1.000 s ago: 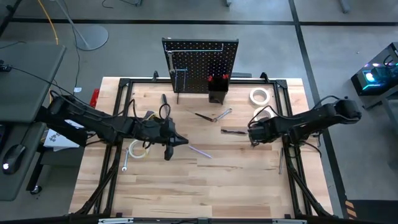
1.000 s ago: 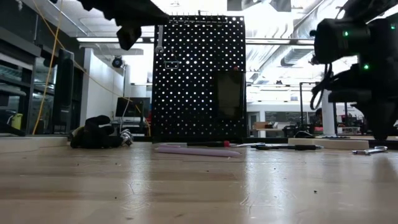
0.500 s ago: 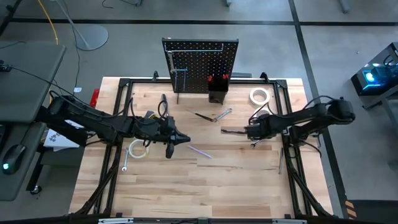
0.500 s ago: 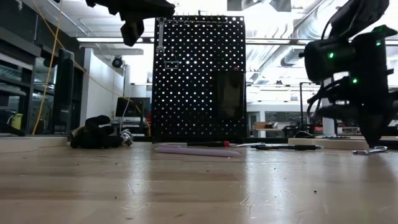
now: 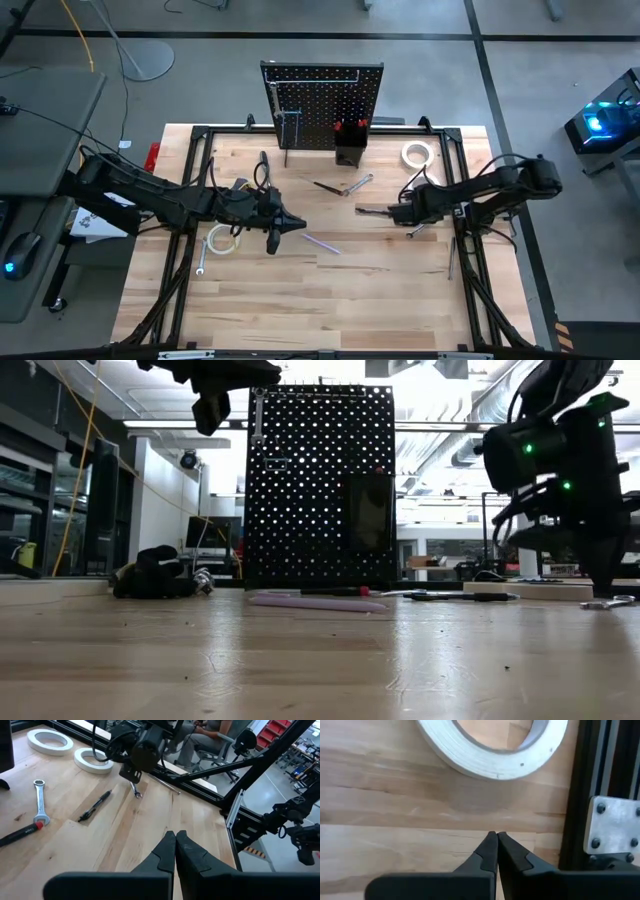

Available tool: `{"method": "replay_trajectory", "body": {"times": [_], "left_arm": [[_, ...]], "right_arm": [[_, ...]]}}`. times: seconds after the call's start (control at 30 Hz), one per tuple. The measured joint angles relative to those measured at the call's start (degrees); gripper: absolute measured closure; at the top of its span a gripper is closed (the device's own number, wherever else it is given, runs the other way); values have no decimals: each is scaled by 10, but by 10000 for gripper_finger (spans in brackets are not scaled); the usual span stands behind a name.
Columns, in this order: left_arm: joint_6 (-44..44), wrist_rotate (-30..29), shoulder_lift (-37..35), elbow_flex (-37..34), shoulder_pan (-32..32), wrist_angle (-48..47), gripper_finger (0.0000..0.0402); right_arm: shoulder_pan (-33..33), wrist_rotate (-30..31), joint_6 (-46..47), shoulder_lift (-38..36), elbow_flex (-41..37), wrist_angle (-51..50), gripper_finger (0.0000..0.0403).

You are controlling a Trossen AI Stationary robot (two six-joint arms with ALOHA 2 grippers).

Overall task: Hang tools onto peg board
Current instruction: Hang the wrench onto the peg board

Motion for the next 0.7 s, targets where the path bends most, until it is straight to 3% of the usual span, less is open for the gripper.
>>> {"method": "replay_trajectory", "body": {"times": [0.7], "left_arm": [[20, -2, 0, 0, 1, 0, 402]], "right_arm": [[-1, -29, 75, 63, 2, -9, 403]]}}
